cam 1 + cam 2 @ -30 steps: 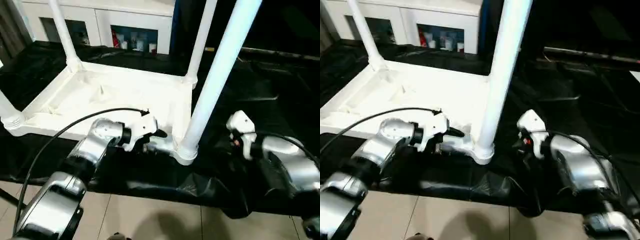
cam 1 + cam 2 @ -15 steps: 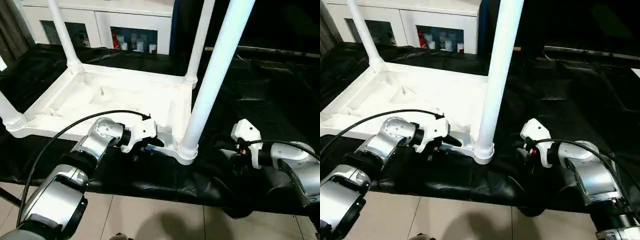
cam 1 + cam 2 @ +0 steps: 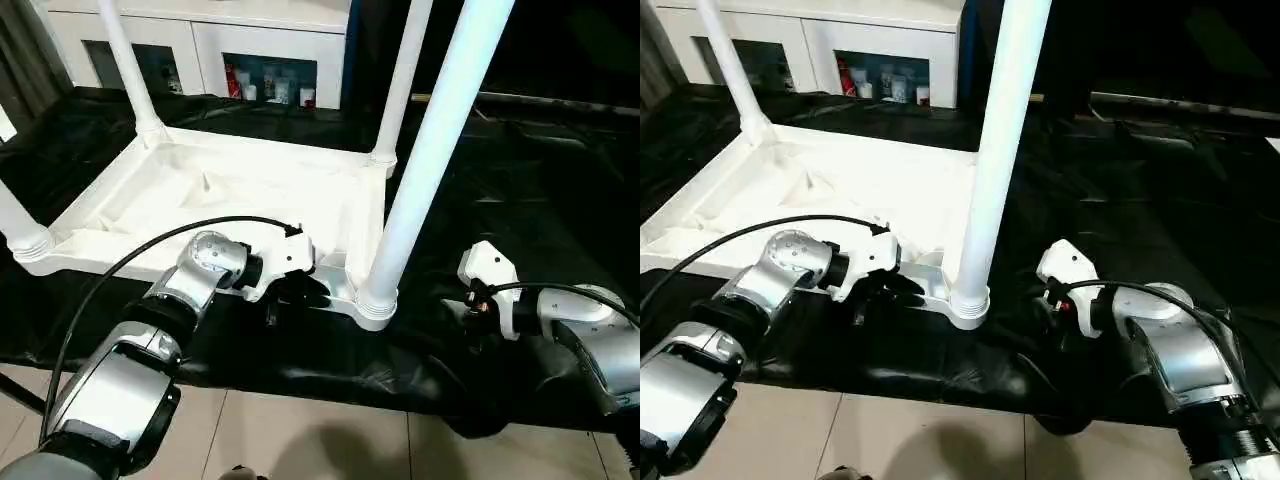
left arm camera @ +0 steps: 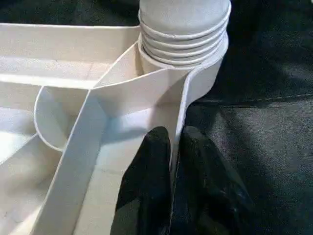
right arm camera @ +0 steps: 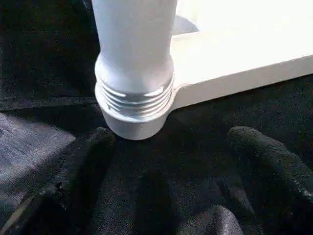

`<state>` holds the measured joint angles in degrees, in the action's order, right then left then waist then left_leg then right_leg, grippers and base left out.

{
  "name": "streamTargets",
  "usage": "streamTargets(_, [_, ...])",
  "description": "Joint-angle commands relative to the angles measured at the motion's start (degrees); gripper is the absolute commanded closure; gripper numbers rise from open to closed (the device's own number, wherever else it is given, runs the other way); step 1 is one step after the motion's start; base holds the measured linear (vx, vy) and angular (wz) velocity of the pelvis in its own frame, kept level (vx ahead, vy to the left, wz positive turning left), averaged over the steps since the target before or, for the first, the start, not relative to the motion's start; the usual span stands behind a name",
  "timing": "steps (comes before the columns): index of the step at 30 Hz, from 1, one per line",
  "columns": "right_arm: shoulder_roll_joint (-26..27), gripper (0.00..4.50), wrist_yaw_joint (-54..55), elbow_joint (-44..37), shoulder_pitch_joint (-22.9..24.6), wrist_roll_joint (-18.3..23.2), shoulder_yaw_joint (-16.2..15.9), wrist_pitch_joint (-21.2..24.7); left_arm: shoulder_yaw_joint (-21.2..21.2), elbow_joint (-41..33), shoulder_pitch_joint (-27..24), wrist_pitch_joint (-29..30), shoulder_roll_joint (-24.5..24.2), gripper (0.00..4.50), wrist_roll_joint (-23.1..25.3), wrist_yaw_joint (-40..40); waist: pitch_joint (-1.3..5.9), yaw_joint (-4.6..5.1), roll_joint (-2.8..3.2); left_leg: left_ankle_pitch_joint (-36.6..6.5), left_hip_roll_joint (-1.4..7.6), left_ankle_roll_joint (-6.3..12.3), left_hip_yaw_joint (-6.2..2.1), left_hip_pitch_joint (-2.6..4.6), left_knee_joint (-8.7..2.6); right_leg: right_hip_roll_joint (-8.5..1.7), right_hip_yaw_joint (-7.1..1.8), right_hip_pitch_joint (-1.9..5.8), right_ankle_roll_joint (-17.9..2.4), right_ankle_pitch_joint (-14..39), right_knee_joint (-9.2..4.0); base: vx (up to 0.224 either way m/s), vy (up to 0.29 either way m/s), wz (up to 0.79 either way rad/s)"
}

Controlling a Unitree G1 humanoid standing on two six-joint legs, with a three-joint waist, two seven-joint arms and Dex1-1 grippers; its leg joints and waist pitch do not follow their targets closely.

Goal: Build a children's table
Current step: Rotate table base

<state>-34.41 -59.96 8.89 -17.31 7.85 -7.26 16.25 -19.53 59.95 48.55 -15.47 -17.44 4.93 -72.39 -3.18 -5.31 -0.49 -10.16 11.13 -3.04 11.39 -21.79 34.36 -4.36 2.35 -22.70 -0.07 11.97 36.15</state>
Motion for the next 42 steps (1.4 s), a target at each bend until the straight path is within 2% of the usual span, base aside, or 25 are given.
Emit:
streamTargets(1, [-0.08,0.39,0.05,-0.89,-0.19,-0.18,-0.49,0.19,-0.39,0.83,0.6,0.04,-0.27,4.33,0.91,-0.39,4.31,-0.42,-0.21,-7.91,2.27,4.4,-1.14,0.99,-3.28,-3.87,-2.02,3.27,-16.89,-2.72,-3.56,0.0,0.0,0.0])
streamTargets(6, [0.79,0.39,1.21,-0.31,-0.7,-0.28,-0.66,-0.2,-1.85,0.52,-0.62,1.22,-1.32,4.49,3.18,-0.81,4.17,-0.18,-0.52,-8.35,2.26,4.74,-1.07,0.96,-3.28,-3.91,-2.04,3.16,-16.8,-1.5,-3.71,0.0,0.0,0.0])
streamTargets(9, [1.29,0.39,1.88,0.29,-0.98,-0.66,-0.8,-0.57,-3.36,0.15,-1.5,1.73,-2.21,4.49,5.27,0.19,4.02,-0.16,-0.27,-9.55,2.33,3.96,-1.11,1.11,-3.44,-3.96,-2.08,3.01,-16.2,1.86,-4.06,0.0,0.0,0.0])
streamTargets(12, [2.14,0.39,3.77,1.32,-1.59,-1.18,-0.44,-0.84,-4.27,-0.58,-2.0,4.52,-2.68,4.49,7.27,2.61,3.85,0.11,-0.43,-10.45,2.31,3.11,-1.15,1.14,-3.65,-3.97,-2.11,2.96,-15.59,3.75,-4.22,0.0,0.0,0.0])
streamTargets(13, [2.64,0.39,5.09,2.1,-2.07,-1.63,-0.2,-1.0,-4.58,-1.17,-2.15,6.76,-2.79,4.49,8.21,4.55,3.61,0.11,-0.28,-11.98,2.35,2.49,-1.16,1.45,-3.8,-4.03,-2.16,2.75,-15.24,6.64,-4.6,0.0,0.0,0.0])
streamTargets(14, [2.99,0.39,5.73,2.53,-2.31,-1.68,0.03,-1.02,-4.02,-1.57,-2.36,7.27,-2.5,4.49,7.73,5.11,3.26,0.26,-0.37,-14.18,2.26,1.7,-1.19,1.61,-4.01,-4.06,-2.18,2.65,-14.6,10.92,-5.09,0.0,0.0,0.0])
streamTargets(15, [3.46,0.39,6.77,3.05,-2.65,-1.89,0.25,-0.74,-2.77,-2.24,-2.6,8.96,-1.84,4.49,6.48,5.95,3.17,0.32,-0.35,-15.32,2.27,1.24,-1.22,1.75,-4.12,-4.1,-2.2,2.62,-14.13,13.19,-5.29,0.0,0.0,0.0])
streamTargets(16, [4.01,0.39,8.17,3.77,-3.07,-2.3,0.5,-0.65,-1.18,-3.31,-2.84,11.13,-0.92,4.49,4.97,6.97,2.9,0.55,-0.39,-17.32,2.19,0.34,-1.34,1.97,-4.31,-4.18,-2.2,2.51,-13.23,17.8,-5.72,0.0,0.0,0.0])
streamTargets(17, [4.3,0.39,8.86,4.13,-3.27,-2.5,0.62,-0.68,-0.39,-3.95,-2.97,12.35,-0.45,4.49,4.22,7.48,2.97,0.74,-0.44,-18.15,2.17,-0.28,-1.5,2.05,-4.37,-4.27,-2.19,2.56,-12.36,20.62,-5.92,0.0,0.0,0.0])
streamTargets(18, [4.42,0.39,9.08,4.25,-3.32,-2.55,0.67,-0.76,-0.1,-4.27,-3.04,12.84,-0.29,4.49,3.94,7.66,3.05,0.76,-0.41,-18.18,2.14,-0.35,-1.57,2.08,-4.39,-4.25,-2.17,2.54,-11.93,21.23,-6.02,0.0,0.0,0.0])
streamTargets(19, [5.2,0.39,9.41,4.13,-3.34,-1.91,0.88,-0.18,0.6,-6.83,-3.9,14.99,0.26,4.49,2.8,8.0,3.06,0.9,-0.65,-18.03,2.24,-0.31,-1.71,1.91,-4.57,-4.17,-2.2,2.56,-11.35,20.89,-5.97,0.0,0.0,0.0])
streamTargets(21, [5.68,0.39,9.55,3.79,-3.2,-1.58,0.87,0.27,0.99,-8.4,-4.5,16.2,0.52,4.49,2.2,8.28,3.11,1.14,-0.6,-17.51,2.14,-0.12,-1.74,1.63,-4.62,-4.08,-2.16,2.67,-11.37,19.72,-5.85,0.0,0.0,0.0])
streamTargets(24, [6.62,0.39,9.63,3.32,-2.87,-1.1,0.41,0.72,1.37,-12.85,-6.34,19.05,0.78,4.49,1.64,8.98,3.29,1.78,-0.85,-16.62,2.12,0.74,-1.6,1.53,-4.48,-4.01,-2.2,2.63,-12.12,17.09,-5.75,0.0,0.0,0.0])
streamTargets(29, [7.29,0.39,10.08,4.2,-2.83,-1.56,-0.69,0.15,0.75,-20.21,-9.81,26.95,0.86,4.49,2.41,9.51,3.39,1.75,-0.75,-13.61,2.13,1.92,-1.3,1.58,-4.23,-3.88,-2.33,2.51,-13.18,13.24,-5.46,0.0,0.0,0.0])
streamTargets(32, [7.49,0.39,10.02,4.37,-3.08,-1.76,-0.72,0.13,1.17,-21.88,-10.87,26.1,1.34,4.49,1.61,10.44,3.56,1.71,-0.66,-11.71,2.17,2.54,-1.26,1.42,-4.21,-3.78,-2.26,2.68,-13.64,9.77,-5.18,0.0,0.0,0.0])
streamTargets(35, [7.47,0.39,9.95,4.51,-3.28,-1.92,-0.82,-0.01,1.4,-22.24,-11.28,22.9,1.43,4.49,1.22,10.93,3.45,1.63,-0.77,-12.15,2.14,2.8,-1.21,1.41,-4.23,-3.75,-2.21,2.54,-13.51,10.17,-5.38,0.0,0.0,0.0])
streamTargets(36, [7.46,0.39,10.02,4.57,-3.36,-2.0,-0.87,-0.11,1.39,-22.54,-11.43,21.57,1.27,4.21,1.4,11.33,3.45,1.65,-0.74,-12.45,2.14,2.67,-1.2,1.42,-4.25,-3.75,-2.22,2.54,-13.36,10.56,-5.37,0.0,0.0,0.0])
streamTargets(39, [7.38,0.39,9.88,4.6,-3.57,-2.02,-0.98,-0.24,1.29,-23.29,-11.64,20.78,0.72,4.21,1.62,11.38,3.44,1.7,-0.73,-13.0,2.19,2.3,-1.23,1.45,-4.33,-3.78,-2.27,2.49,-12.84,11.22,-5.42,0.0,0.0,0.0])
streamTargets(40, [7.35,0.39,9.79,4.58,-3.61,-2.01,-1.01,-0.25,1.26,-23.79,-11.79,21.42,0.46,3.84,1.69,11.37,3.4,1.7,-0.72,-13.26,2.16,2.18,-1.23,1.45,-4.36,-3.81,-2.28,2.47,-12.68,11.86,-5.52,0.0,0.0,0.0])
streamTargets(42, [7.29,0.39,9.62,4.46,-3.6,-1.96,-1.07,-0.27,1.44,-24.11,-11.87,21.8,0.12,3.84,1.68,11.47,3.38,1.75,-0.82,-13.09,2.18,2.03,-1.25,1.35,-4.39,-3.8,-2.27,2.52,-12.53,11.91,-5.42,0.0,0.0,0.0])
